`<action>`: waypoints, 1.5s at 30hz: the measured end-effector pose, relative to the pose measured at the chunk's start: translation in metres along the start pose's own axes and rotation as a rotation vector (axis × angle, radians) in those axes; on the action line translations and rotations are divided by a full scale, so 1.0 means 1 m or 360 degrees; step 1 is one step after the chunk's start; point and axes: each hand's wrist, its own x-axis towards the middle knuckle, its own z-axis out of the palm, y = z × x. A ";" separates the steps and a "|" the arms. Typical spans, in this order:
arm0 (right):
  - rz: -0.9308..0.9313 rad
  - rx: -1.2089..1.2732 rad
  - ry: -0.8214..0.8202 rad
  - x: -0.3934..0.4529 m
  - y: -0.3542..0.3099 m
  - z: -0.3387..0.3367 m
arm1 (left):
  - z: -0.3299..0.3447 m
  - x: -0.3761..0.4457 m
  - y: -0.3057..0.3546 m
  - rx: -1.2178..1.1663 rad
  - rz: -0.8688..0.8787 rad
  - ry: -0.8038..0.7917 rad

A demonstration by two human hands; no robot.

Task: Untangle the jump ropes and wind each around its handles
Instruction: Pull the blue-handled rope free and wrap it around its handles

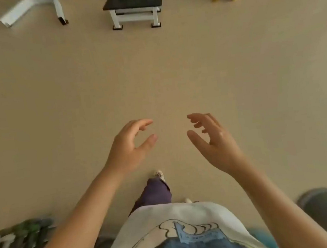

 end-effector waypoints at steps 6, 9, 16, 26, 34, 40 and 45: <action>0.0374 0.0045 -0.0163 0.067 0.035 0.022 | 0.009 0.037 -0.055 -0.0242 -0.0444 -0.0053; 0.0415 0.0002 -0.0299 0.135 0.046 0.027 | -0.002 0.088 -0.086 -0.0317 -0.0536 -0.0035; 0.0473 0.0028 -0.0322 0.292 0.045 0.012 | -0.041 0.247 -0.107 -0.0350 -0.0585 -0.0175; 0.0852 0.0221 -0.0006 0.448 0.146 -0.064 | 0.008 0.554 -0.082 -0.0284 -0.0224 -0.0502; 0.0797 0.0334 0.0166 0.672 0.240 -0.210 | 0.071 0.826 -0.033 -0.0234 -0.0216 -0.0501; 0.0638 0.0314 0.0097 0.871 0.281 -0.297 | 0.083 0.996 -0.024 -0.0234 -0.0348 -0.0397; 0.0514 0.0280 0.0026 1.041 0.337 -0.343 | 0.105 1.144 -0.053 -0.0291 -0.0465 -0.0304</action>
